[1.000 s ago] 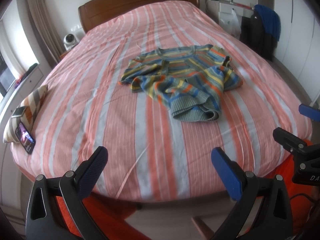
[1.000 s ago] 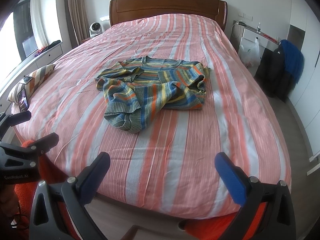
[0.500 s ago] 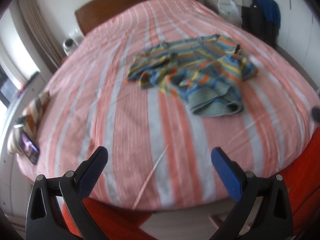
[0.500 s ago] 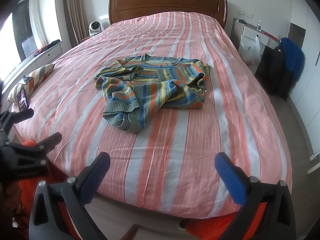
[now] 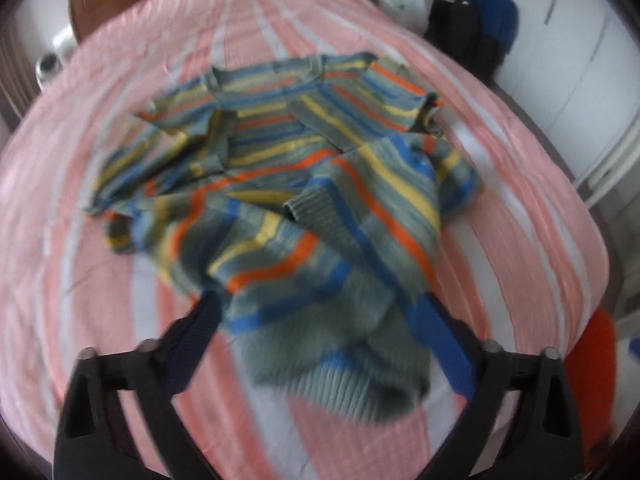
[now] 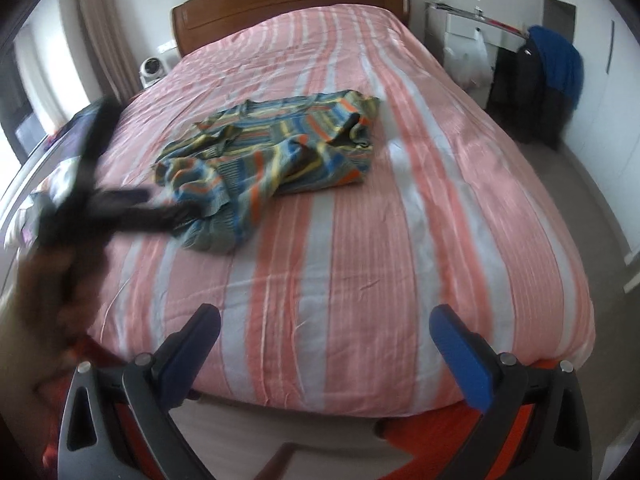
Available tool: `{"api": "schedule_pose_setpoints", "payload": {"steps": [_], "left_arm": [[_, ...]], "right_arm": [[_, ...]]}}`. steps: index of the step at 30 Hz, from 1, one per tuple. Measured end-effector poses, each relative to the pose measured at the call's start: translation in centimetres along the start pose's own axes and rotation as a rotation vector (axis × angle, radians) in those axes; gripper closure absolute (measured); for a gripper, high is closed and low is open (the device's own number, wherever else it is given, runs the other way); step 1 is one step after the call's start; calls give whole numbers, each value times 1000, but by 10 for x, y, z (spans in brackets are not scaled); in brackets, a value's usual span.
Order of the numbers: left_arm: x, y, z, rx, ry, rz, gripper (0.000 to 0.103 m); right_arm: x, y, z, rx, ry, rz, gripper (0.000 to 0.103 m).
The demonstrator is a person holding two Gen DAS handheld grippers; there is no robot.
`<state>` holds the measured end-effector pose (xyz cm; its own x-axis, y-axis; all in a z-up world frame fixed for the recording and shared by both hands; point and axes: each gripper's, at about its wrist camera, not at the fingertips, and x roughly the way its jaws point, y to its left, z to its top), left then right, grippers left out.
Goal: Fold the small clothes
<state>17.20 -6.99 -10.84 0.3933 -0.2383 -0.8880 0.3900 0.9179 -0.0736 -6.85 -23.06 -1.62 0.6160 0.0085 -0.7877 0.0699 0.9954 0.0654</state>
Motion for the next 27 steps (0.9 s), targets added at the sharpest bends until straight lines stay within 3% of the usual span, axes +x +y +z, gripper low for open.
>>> {"api": "schedule_pose_setpoints", "payload": {"steps": [2, 3, 4, 8, 14, 17, 19, 22, 25, 27], "left_arm": [[21, 4, 3, -26, 73, 3, 52], [26, 5, 1, -36, 88, 10, 83], [24, 9, -2, -57, 86, 11, 92], [-27, 44, -31, -205, 8, -134, 94], [-98, 96, -108, -331, -12, -163, 95], [-96, 109, -142, -391, 32, -177, 95], [-88, 110, -157, -404, 48, -174, 95], [-81, 110, -171, -419, 35, -166, 95], [-82, 109, -174, -432, 13, -170, 95], [-78, 111, -172, -440, 9, -172, 95]], "right_arm": [[-1, -1, -4, -6, 0, -4, 0], [0, -3, -6, -1, 7, -7, 0], [3, -8, -7, 13, 13, -9, 0], [4, -20, -7, 51, 16, -16, 0], [8, -20, -5, 33, 14, -34, 0], [14, -12, 0, 6, 11, -7, 0], [20, -2, 15, -38, 11, 61, 0], [41, 25, 60, -175, -26, 132, 0], [77, 55, 99, -251, 19, 163, 0], [118, 78, 124, -226, 82, 198, 0]]}}
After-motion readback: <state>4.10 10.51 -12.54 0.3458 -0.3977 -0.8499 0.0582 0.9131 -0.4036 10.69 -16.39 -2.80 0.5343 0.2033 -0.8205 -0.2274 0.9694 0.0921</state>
